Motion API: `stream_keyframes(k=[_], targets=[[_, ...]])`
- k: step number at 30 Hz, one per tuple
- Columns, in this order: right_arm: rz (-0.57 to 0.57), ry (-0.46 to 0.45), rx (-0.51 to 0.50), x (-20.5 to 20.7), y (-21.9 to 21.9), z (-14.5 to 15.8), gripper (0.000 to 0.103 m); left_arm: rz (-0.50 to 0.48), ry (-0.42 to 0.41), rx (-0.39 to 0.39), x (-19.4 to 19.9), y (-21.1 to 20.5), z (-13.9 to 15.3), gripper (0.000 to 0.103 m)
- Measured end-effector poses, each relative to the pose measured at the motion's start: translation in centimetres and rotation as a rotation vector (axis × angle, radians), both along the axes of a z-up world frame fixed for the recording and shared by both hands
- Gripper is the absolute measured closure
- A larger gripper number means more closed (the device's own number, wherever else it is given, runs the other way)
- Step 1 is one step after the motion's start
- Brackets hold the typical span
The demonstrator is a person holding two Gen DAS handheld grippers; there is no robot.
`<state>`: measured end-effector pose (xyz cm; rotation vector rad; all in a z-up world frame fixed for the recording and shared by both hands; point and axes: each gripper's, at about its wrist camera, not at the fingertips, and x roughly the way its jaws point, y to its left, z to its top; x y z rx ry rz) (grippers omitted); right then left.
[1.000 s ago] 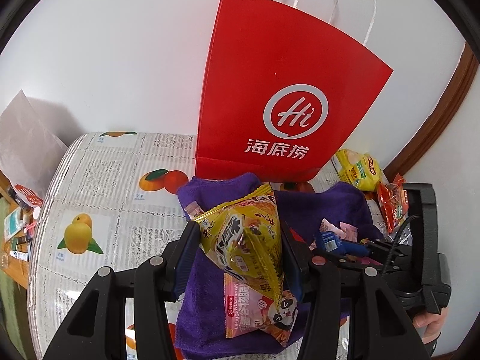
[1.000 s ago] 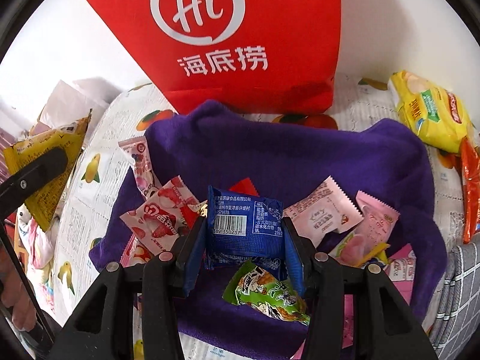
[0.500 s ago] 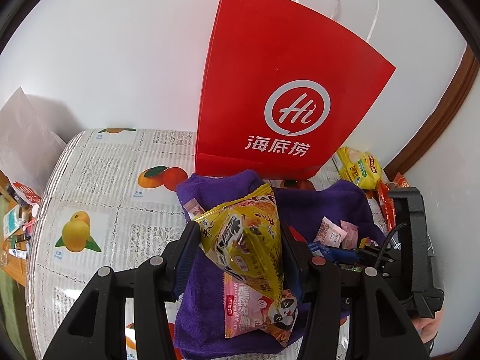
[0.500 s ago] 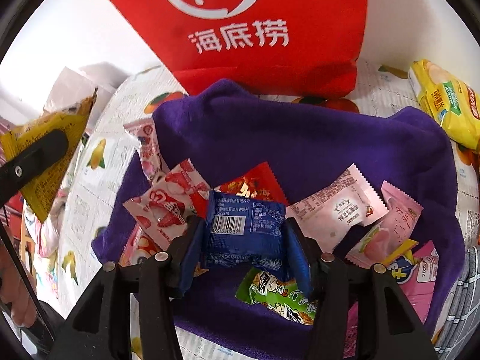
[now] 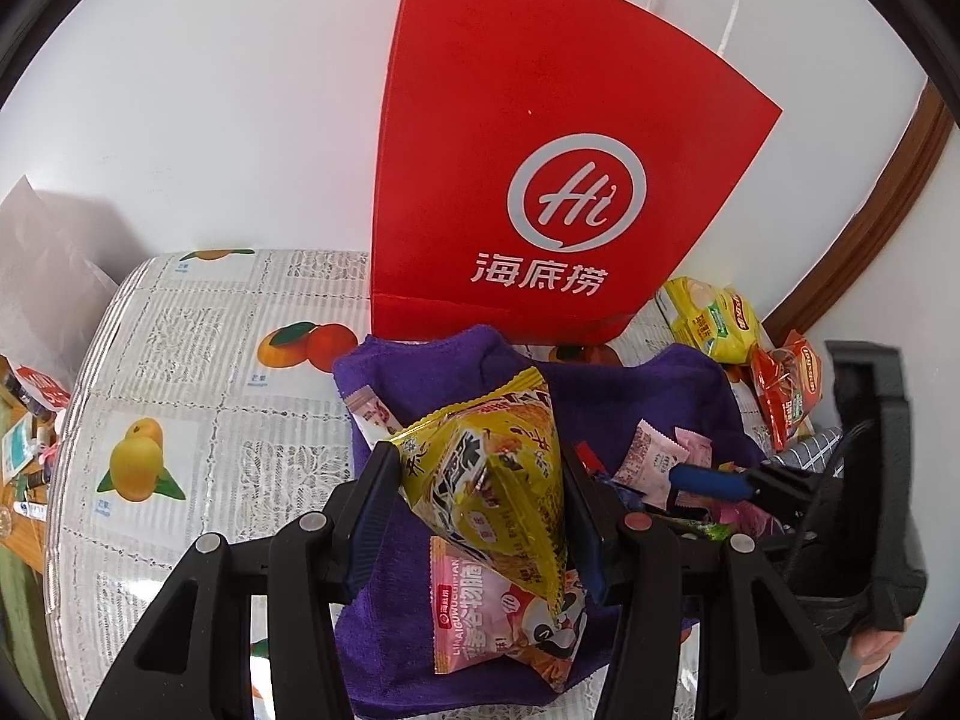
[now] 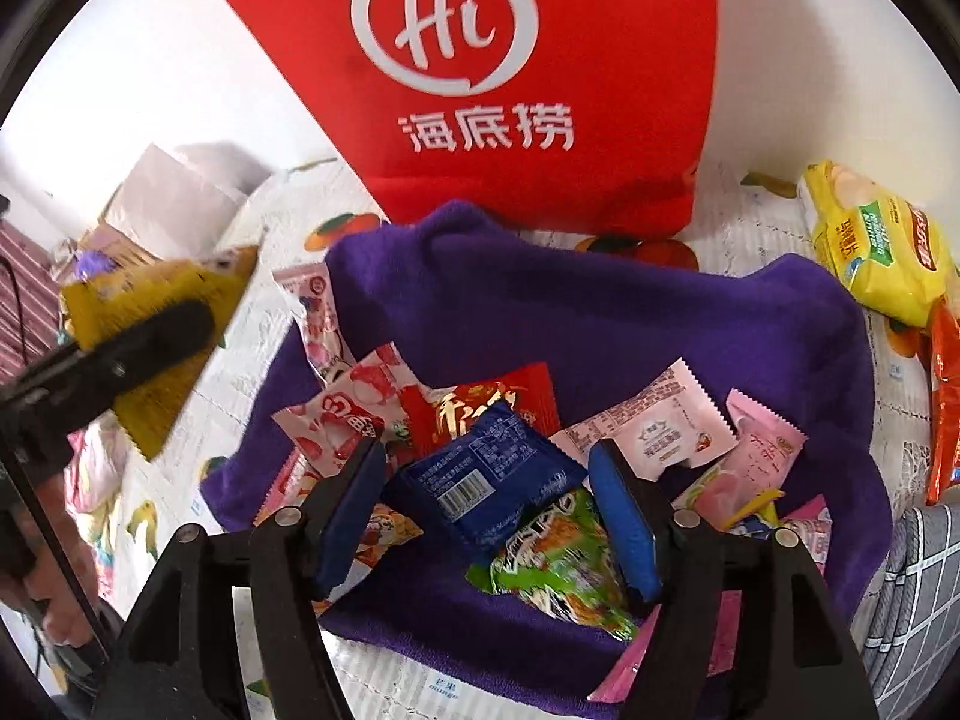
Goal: Organize snacks
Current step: 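Lower the blue packet onto the towel and open the right gripper, then lower the yellow bag onto the towel and open the left gripper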
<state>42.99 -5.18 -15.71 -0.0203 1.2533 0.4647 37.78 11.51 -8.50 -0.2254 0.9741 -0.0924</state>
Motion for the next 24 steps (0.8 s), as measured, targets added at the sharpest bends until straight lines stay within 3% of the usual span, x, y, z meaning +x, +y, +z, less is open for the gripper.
stream_keyframes(k=[14, 24], targets=[[-0.150, -0.135, 0.069, 0.3, -5.9, 5.0, 0.033, -0.073, 0.030, -0.024, 0.2, -2.7, -1.6, 0.053], [-0.167, -0.143, 0.066, 0.4, -6.5, 5.5, 0.033, -0.123, 0.095, -0.055, 0.8, -5.2, -3.7, 0.053]])
